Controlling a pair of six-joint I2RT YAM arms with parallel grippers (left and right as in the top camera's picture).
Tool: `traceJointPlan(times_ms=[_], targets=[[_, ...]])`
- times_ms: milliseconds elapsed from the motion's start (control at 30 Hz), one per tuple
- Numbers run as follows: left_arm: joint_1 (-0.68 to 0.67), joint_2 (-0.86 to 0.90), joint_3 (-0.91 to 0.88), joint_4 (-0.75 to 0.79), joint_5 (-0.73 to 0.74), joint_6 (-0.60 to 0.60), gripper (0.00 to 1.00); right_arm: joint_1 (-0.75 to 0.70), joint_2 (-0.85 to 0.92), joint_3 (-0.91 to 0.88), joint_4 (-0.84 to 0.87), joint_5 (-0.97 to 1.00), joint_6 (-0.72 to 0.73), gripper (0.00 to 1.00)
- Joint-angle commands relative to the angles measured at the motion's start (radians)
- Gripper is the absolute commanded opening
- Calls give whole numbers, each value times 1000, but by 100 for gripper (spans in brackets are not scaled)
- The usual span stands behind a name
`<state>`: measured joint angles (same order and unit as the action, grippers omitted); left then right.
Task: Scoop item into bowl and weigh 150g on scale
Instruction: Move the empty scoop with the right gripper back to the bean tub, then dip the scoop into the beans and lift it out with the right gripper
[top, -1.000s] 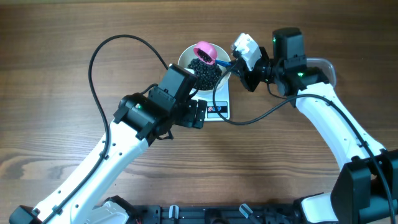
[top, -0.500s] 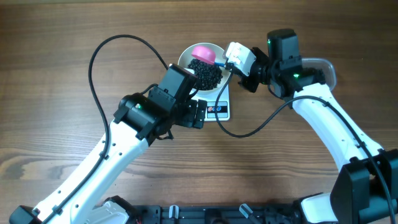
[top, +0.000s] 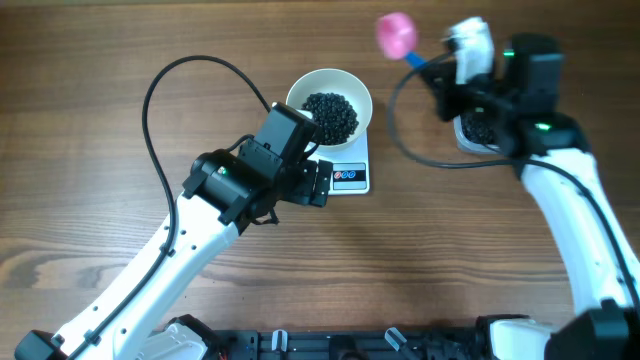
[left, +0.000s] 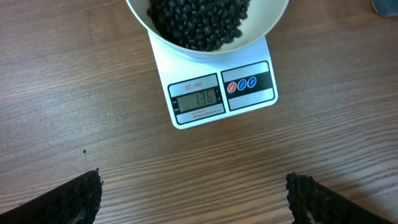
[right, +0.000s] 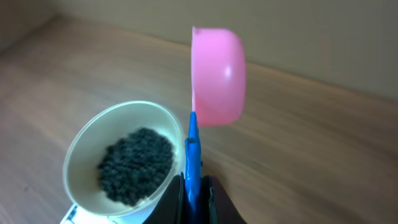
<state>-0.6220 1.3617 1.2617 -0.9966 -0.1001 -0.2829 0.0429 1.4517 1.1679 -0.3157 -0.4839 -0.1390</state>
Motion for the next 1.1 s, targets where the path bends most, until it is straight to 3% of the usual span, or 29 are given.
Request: traceJointPlan(times_ms=[0, 133, 300, 633, 1067], targets=[[-5, 1, 16, 1, 2, -10, 100, -156, -71, 3, -111, 91, 34, 4], [-5, 1, 16, 1, 2, -10, 100, -324, -77, 3, -285, 169, 11, 4], [-5, 1, 16, 1, 2, -10, 100, -374, -67, 2, -452, 301, -208, 4], [-5, 1, 16, 1, 2, -10, 100, -374, 97, 2, -456, 249, -216, 4], [-5, 1, 16, 1, 2, -10, 100, -334, 131, 2, -486, 163, -194, 4]])
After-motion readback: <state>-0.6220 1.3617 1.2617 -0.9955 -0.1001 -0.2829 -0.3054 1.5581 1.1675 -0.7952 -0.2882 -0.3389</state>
